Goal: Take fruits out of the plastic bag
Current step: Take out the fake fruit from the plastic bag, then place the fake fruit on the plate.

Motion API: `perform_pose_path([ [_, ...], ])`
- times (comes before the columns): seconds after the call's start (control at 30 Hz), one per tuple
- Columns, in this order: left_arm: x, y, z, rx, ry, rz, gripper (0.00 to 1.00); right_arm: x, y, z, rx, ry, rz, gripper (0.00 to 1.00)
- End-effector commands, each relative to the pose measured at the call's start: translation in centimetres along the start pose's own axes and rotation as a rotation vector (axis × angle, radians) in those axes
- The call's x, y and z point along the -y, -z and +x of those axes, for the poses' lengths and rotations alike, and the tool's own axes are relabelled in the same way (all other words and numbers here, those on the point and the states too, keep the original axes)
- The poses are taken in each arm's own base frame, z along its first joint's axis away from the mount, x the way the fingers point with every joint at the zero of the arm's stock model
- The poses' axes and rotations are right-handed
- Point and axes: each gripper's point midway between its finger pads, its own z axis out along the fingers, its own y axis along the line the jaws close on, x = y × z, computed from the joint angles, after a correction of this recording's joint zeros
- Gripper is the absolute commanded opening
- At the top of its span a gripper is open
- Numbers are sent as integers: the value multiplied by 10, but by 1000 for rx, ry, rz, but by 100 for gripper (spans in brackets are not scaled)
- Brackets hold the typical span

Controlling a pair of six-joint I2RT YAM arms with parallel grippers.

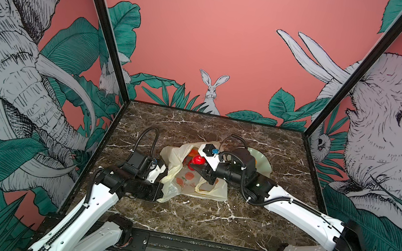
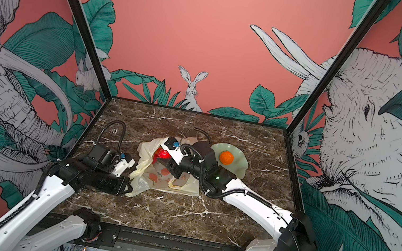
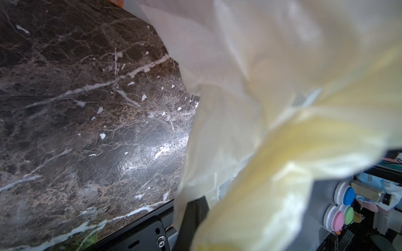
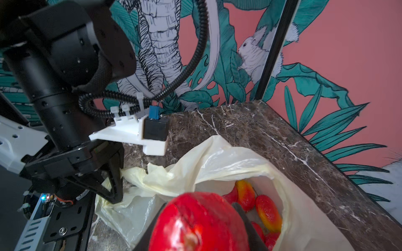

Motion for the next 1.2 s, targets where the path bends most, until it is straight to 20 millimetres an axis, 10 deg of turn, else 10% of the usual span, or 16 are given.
perform_pose_path([
  [0.0, -4, -3, 7, -25, 16, -11, 0, 34, 23, -32, 117, -25, 191, 13],
  [0.27, -4, -5, 8, -37, 21, -6, 0, 124, 84, -3, 56, -91, 729, 16],
  [0.6, -2, -8, 9, -59, 22, 8, 0, 200, 111, 126, -230, -511, 971, 16],
  [0.77, -2, -7, 9, -55, 22, 7, 0, 218, 126, 173, -261, -782, 1040, 16],
  [1.17, -3, -7, 8, -49, 22, 0, 0, 203, 79, 258, -685, -855, 812, 30],
])
